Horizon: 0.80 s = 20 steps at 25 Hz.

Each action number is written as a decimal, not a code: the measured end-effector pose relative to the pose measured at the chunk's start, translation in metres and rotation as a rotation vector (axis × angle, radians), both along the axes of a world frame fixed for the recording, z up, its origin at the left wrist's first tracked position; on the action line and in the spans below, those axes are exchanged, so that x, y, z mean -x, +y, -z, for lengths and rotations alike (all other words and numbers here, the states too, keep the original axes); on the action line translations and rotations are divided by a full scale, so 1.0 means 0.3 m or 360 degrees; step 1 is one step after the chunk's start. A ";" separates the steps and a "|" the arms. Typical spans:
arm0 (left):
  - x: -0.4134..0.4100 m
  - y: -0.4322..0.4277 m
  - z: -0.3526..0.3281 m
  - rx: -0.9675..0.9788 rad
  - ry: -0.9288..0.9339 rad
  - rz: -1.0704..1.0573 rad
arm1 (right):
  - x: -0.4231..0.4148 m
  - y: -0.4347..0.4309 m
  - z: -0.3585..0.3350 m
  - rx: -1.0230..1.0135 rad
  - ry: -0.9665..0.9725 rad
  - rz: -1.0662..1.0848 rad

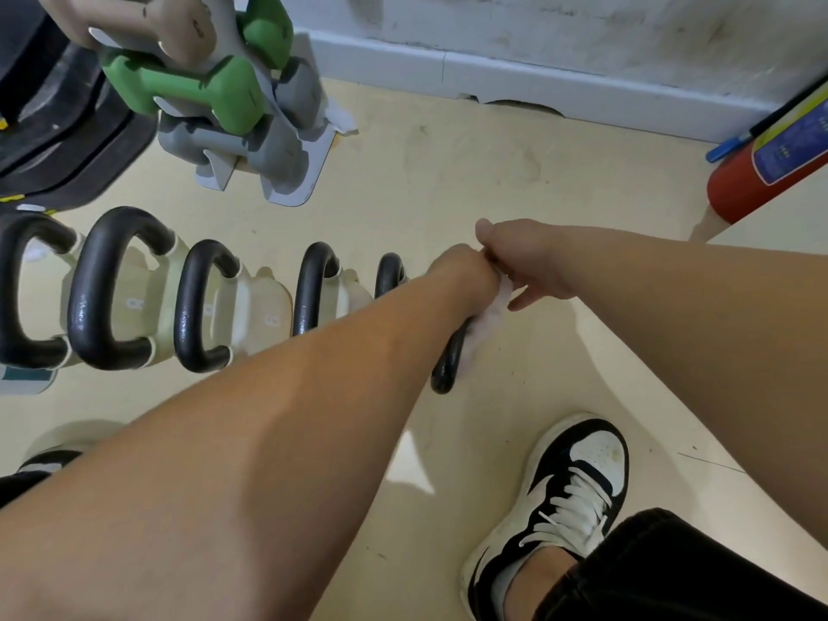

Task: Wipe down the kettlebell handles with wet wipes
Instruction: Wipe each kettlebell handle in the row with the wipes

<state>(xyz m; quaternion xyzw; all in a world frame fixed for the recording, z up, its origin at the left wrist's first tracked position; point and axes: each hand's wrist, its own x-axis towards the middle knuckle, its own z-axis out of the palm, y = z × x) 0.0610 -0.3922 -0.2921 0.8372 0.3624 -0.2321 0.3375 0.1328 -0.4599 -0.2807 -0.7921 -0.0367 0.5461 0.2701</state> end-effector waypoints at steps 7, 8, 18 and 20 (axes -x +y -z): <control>0.355 -0.127 0.095 0.0106 -0.0836 -0.0404 | 0.003 0.002 0.003 0.0060 -0.0004 -0.0136; 0.430 -0.170 0.106 0.0030 -0.0901 -0.0322 | 0.004 -0.001 0.004 0.0065 0.0002 -0.0160; 0.146 -0.037 0.030 0.0124 -0.0355 -0.0170 | 0.038 -0.024 0.021 0.0103 -0.0087 -0.0157; 0.127 -0.033 0.020 0.0082 -0.0329 -0.0171 | 0.046 -0.026 -0.001 0.0229 -0.0022 -0.0138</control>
